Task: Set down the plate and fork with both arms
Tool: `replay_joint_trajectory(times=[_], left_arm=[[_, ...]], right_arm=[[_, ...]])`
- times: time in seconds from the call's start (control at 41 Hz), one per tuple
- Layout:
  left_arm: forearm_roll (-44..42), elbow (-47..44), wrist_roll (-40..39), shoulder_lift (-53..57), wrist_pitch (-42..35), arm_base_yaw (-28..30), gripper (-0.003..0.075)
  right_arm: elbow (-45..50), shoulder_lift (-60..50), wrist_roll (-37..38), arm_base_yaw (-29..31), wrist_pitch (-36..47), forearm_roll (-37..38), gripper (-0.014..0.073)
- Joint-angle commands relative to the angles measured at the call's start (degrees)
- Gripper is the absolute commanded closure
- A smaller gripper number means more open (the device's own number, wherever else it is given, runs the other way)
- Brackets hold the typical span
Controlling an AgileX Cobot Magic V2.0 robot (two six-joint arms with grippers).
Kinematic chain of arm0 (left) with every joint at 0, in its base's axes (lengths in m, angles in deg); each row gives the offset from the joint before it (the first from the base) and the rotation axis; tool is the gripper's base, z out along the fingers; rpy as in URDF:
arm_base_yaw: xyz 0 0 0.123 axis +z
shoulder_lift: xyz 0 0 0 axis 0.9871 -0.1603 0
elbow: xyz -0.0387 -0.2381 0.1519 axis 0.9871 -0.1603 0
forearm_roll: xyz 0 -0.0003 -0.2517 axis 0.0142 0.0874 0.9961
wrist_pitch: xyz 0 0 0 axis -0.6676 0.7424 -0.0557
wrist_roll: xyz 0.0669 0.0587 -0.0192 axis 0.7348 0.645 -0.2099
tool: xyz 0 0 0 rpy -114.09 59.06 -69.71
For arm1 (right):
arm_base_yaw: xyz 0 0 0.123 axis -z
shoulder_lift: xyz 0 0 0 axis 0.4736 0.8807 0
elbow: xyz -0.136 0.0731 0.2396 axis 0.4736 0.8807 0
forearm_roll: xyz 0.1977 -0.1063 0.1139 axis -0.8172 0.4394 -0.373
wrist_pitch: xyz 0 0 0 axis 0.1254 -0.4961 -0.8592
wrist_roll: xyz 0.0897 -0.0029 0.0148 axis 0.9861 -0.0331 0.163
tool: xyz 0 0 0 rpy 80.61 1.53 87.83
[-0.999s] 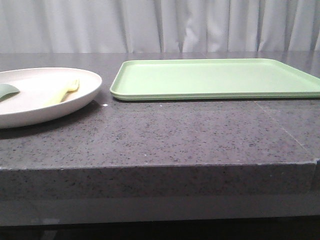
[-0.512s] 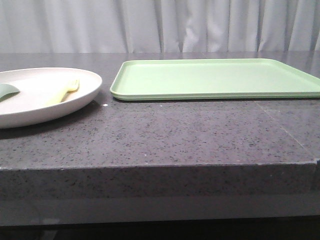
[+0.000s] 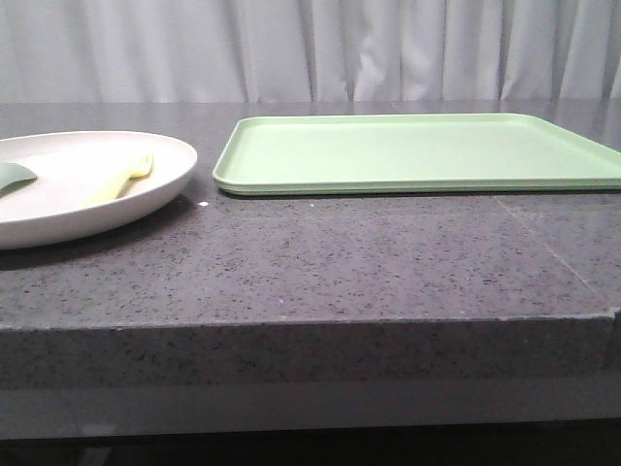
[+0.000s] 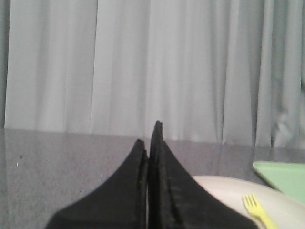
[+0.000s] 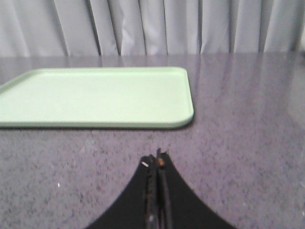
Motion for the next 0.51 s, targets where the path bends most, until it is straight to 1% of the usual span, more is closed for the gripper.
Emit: replay_joint_trajectory(times=[0.0,0.073,0.146,0.317,0.39,0.487], left_arm=[[-0.09,0.18,-0.14,1.11,-9.88,0.03,0.0738],[-0.09,1.41,-0.14,1.11,-9.33,0.03,0.0738],[-0.09,4.32,-0.14,0.62,-5.85,0.03,0.0738],[-0.09,14.39,-0.14,-4.69,9.1,0.03,0.0738],[-0.09,18.49,-0.14,-9.35,13.68,0.03,0.0738],[-0.64,23.98,-0.14,-16.39,18.55,0.03,0.0738]], right_arm=[[-0.82,-1.03,-0.31,0.26,10.99,0.02,0.0655],[-2.33,-1.03,-0.31,0.26,11.55,0.02,0.0655],[-5.08,-1.03,-0.31,0.26,9.72,0.02,0.0655],[-15.71,1.89,-0.31,0.26,-3.27,0.02,0.0653],[-20.53,6.15,-0.31,0.26,-7.99,0.02,0.0653],[-26.57,13.93,-0.31,0.26,-11.69,0.02,0.0653]])
